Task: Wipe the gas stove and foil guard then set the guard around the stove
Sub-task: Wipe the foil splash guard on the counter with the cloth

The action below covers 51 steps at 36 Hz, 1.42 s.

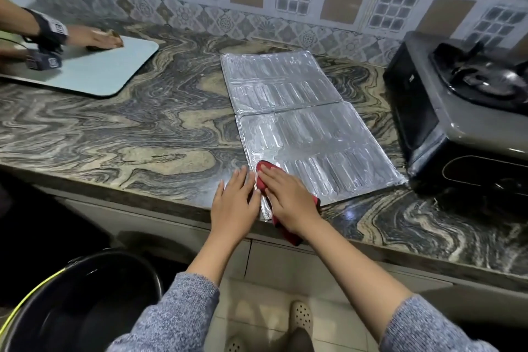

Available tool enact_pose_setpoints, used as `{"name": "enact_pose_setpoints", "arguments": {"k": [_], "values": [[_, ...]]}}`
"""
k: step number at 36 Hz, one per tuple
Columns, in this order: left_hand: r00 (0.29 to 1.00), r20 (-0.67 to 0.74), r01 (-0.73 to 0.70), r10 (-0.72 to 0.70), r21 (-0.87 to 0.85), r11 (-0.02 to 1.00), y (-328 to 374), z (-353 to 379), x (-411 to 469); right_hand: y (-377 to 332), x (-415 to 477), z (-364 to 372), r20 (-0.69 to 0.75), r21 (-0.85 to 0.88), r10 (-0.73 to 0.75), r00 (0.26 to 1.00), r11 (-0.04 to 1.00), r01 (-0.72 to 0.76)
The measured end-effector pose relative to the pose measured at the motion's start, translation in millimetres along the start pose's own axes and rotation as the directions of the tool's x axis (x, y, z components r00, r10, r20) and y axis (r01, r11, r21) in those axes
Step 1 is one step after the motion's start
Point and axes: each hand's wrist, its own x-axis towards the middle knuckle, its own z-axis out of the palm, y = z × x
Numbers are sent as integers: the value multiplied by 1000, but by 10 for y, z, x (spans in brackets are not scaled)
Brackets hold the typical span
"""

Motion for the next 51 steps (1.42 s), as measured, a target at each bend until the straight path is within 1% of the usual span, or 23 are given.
{"name": "enact_pose_setpoints", "arguments": {"k": [6, 8, 14, 20, 22, 24, 26, 28, 30, 32, 34, 37, 45, 51], "values": [[999, -38, 16, -18, -35, 999, 28, 13, -17, 302, -264, -166, 51, -10, -99, 994, 995, 100], [998, -54, 28, -31, -49, 998, 43, 19, -13, 503, -302, -262, 48, -10, -91, 995, 996, 91], [995, -91, 41, -44, -33, 999, 52, 75, -11, 1067, -256, -541, -33, 7, 132, 991, 991, -132], [994, -108, 32, -29, 30, 999, 37, 123, -25, 1472, -128, -832, -34, -81, 334, 942, 938, -336], [992, -122, 28, -24, 37, 999, 39, 137, -30, 1574, -147, -900, -97, -97, 414, 905, 901, -423], [990, -139, 26, -21, 38, 999, 39, 144, -32, 1584, -178, -899, -183, -115, 494, 850, 848, -518], [988, -155, 18, -11, 44, 999, 41, 154, -33, 1496, -217, -821, -271, -108, 561, 782, 789, -604], [985, -171, 14, -8, 37, 999, 34, 157, -33, 1354, -251, -702, -345, -64, 621, 704, 733, -678], [983, -186, 12, -8, 17, 1000, 41, 161, -34, 1228, -281, -607, -391, -14, 674, 627, 677, -736], [982, -187, 8, -4, 20, 1000, 45, 168, -38, 1113, -289, -526, -409, 8, 697, 588, 648, -762], [982, -187, 3, 2, 26, 1000, 39, 171, -38, 983, -261, -463, -411, 25, 702, 582, 647, -762], [984, -177, -5, 12, 40, 999, 27, 157, -40, 802, -208, -378, -408, 31, 695, 592, 658, -752], [998, -54, -35, 36, 22, 999, -28, 46, -17, 453, -118, -201, -381, 25, 677, 629, 688, -725], [999, -27, -32, 33, 17, 999, -44, 23, -16, 195, -27, -80, -363, 44, 670, 648, 707, -706]]}}
